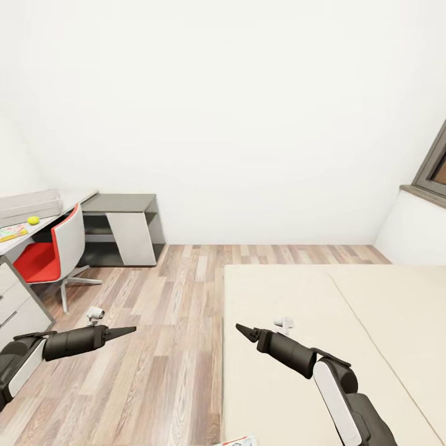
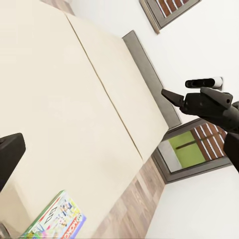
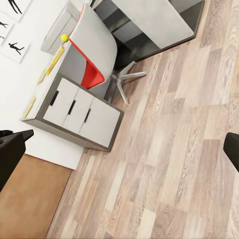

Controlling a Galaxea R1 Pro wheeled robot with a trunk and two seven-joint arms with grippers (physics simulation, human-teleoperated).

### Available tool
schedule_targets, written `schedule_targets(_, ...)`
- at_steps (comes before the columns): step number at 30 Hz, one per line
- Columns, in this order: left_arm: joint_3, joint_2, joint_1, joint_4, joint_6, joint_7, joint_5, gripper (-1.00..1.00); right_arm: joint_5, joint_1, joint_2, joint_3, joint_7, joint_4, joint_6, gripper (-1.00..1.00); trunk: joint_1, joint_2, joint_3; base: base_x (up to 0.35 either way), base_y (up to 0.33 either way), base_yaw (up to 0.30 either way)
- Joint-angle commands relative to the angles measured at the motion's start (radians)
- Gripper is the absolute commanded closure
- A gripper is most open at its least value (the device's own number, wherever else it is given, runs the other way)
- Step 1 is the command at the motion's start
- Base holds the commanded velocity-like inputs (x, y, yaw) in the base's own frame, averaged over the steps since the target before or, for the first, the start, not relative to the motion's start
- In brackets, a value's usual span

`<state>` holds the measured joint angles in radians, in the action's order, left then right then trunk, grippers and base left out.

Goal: Put all the toys in the child's room - the three board games (two on the bed and one on the table), the two jigsaw puzzles on the table, and the tennis ball on the table - inside the toy box on the table in the child's room.

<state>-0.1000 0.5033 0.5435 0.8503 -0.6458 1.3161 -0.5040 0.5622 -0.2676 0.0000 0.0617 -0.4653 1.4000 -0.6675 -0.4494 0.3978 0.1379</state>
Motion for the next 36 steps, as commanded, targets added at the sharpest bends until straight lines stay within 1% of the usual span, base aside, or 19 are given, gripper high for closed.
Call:
schedule_targets(1, -0.004, 0.001, 0.001, 0.000, -0.011, 0.000, -0.008, -1.00, 0.004, -0.001, 0.000, 0.000, 0.000, 0.001, -0.006, -1.00, -0.001, 0.002, 0.002, 0.000, 0.213, 0.000)
schedule_targets(36, -0.004, 0.003, 0.001, 0.000, -0.012, 0.001, -0.008, -1.00, 0.004, -0.001, 0.001, 0.000, 0.000, -0.006, -0.006, -1.00, -0.001, 0.002, 0.002, 0.000, 0.256, 0.000)
